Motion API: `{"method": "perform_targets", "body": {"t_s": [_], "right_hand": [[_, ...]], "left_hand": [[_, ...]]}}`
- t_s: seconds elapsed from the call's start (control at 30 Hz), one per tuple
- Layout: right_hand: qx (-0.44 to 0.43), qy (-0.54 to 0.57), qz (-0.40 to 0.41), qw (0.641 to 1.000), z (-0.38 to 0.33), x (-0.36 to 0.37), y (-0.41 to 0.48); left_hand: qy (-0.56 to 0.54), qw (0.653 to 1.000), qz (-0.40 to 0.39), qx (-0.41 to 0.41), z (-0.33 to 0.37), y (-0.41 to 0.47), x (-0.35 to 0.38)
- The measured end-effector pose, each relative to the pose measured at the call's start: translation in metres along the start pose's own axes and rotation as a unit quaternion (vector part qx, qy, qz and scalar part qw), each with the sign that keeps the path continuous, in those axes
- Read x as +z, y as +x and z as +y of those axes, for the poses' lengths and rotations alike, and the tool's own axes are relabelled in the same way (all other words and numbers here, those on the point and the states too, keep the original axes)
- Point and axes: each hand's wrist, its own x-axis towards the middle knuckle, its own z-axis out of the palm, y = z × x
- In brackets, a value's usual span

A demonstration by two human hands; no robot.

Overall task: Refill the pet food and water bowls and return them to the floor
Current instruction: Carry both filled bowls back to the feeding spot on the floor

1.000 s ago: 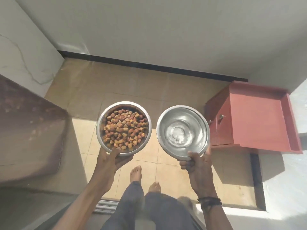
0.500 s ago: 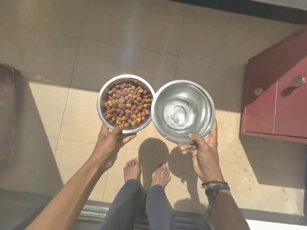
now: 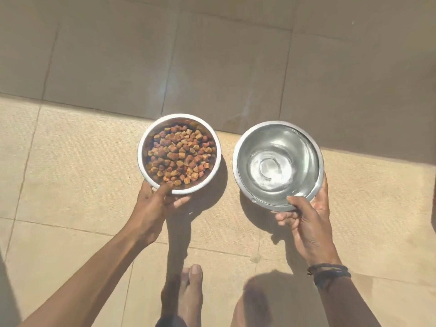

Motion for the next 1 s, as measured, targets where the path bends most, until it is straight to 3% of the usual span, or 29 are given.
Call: {"method": "perform_targets", "body": {"t_s": [0.33, 0.73, 1.0], "right_hand": [[0.004, 0.007, -0.022, 1.0, 0.04, 0.008, 0.053], [-0.013, -0.032, -0.029, 0.999, 0.032, -0.004, 0.062], [0.02, -0.051, -0.022, 0.998, 0.026, -0.003, 0.052]], "left_hand": [[-0.004, 1.0, -0.025, 0.015, -0.029, 0.035, 0.0], [0.039, 0.997, -0.061, 0.005, -0.027, 0.039, -0.01], [0.096, 0.993, -0.063, -0.022, -0.022, 0.028, -0.004]]}}
